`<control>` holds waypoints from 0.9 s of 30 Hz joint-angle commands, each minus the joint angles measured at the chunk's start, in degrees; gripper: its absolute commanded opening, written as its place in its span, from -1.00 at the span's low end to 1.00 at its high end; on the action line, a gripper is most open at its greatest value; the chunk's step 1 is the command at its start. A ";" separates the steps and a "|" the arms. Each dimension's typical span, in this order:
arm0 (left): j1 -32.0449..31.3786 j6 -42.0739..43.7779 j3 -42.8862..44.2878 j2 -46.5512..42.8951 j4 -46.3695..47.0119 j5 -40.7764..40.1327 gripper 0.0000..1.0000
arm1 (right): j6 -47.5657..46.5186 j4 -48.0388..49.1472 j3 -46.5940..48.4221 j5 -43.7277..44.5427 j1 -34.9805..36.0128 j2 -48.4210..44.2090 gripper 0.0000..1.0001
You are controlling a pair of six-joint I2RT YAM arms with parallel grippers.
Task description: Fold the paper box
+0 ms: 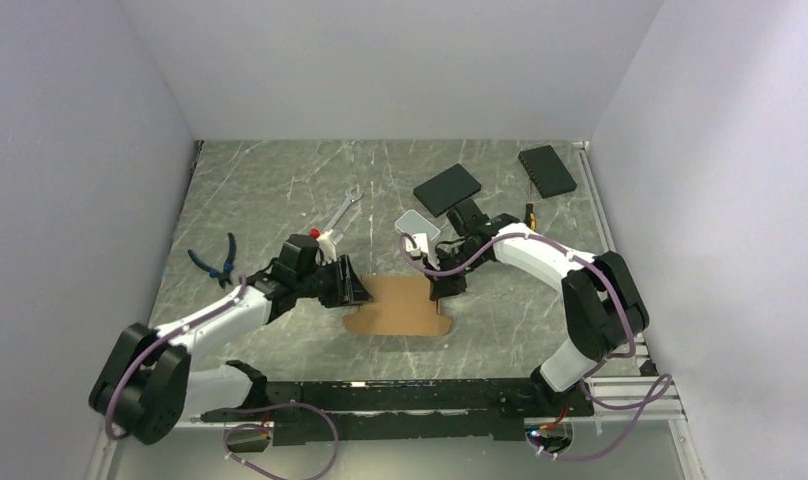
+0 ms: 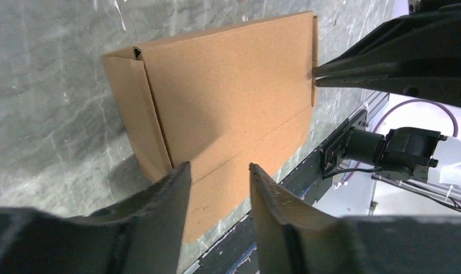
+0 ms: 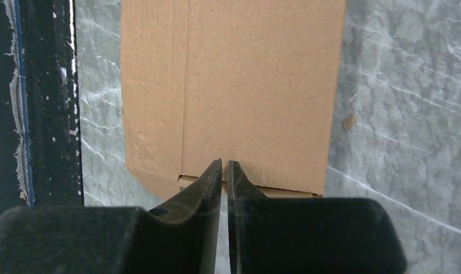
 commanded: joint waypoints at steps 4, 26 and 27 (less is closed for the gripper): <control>0.13 -1.85 -2.82 -15.68 -6.17 -12.04 0.30 | 3.74 -0.67 3.11 -9.56 -6.40 -7.24 -0.41; 0.47 -12.21 -16.32 -23.95 9.07 -14.83 0.99 | 45.96 23.13 -8.84 -17.36 -17.66 4.20 0.51; 0.47 -12.55 -16.56 -23.34 9.81 -14.70 0.99 | 46.21 23.24 -8.56 -17.36 -17.55 5.10 0.49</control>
